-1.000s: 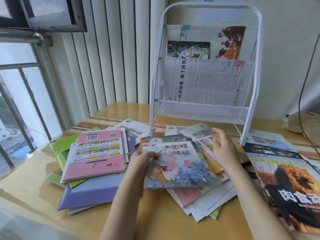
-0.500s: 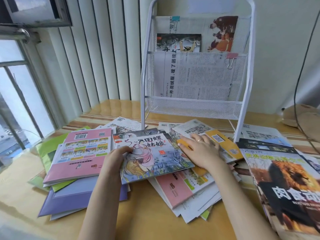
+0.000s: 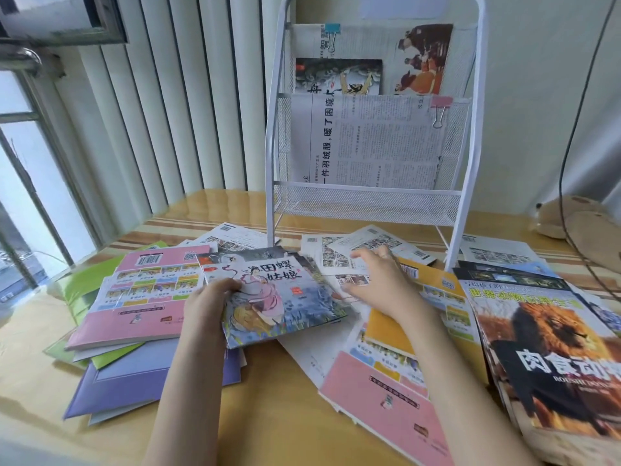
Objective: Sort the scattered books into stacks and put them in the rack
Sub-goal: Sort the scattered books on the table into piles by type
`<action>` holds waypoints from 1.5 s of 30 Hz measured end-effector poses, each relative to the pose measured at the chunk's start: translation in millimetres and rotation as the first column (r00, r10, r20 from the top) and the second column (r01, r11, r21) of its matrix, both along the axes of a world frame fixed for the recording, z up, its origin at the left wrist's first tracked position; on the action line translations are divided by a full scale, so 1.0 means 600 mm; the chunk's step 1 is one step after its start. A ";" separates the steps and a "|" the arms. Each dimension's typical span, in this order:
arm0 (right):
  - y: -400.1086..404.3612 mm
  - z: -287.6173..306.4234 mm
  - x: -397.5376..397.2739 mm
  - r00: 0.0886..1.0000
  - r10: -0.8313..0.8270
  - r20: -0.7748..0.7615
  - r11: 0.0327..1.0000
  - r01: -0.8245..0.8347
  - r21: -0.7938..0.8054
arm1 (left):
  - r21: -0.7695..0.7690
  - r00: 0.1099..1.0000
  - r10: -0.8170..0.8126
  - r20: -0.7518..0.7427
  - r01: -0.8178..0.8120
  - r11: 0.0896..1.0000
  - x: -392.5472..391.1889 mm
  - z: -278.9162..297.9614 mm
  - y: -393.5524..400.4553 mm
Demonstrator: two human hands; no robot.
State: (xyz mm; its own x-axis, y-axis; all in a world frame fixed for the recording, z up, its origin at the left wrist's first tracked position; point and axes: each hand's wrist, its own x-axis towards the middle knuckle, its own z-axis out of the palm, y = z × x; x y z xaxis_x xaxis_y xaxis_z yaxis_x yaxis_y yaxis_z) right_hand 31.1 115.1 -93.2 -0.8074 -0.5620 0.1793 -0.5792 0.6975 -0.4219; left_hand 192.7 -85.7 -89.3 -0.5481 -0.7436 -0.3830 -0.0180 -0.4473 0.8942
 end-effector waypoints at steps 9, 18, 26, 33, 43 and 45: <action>-0.035 0.008 -0.065 0.985 -0.164 0.059 0.890 0.122 0.440 | -0.079 0.999 0.013 0.038 -0.010 0.997 0.001 0.003 0.028; -0.026 0.014 -0.056 0.995 -0.033 -0.090 0.888 0.071 0.454 | -0.031 1.000 0.009 -0.028 -0.009 0.999 0.005 0.012 0.031; 0.024 0.019 -0.003 0.997 0.060 -0.043 0.904 -0.036 0.426 | -0.087 0.988 0.114 -0.102 -0.123 0.989 0.018 0.038 0.039; -0.020 0.027 0.074 0.988 0.038 0.151 0.801 -0.120 0.586 | -0.330 0.992 0.090 -0.083 -0.113 0.937 0.104 0.082 -0.012; -0.102 0.001 0.128 0.999 -0.030 -0.024 0.873 0.038 0.487 | -0.351 0.993 0.020 0.118 0.022 0.936 0.158 0.016 -0.083; -0.113 0.003 0.142 0.993 0.044 -0.112 0.841 0.024 0.541 | -0.372 0.992 0.023 0.120 0.023 0.928 0.158 0.008 -0.088</action>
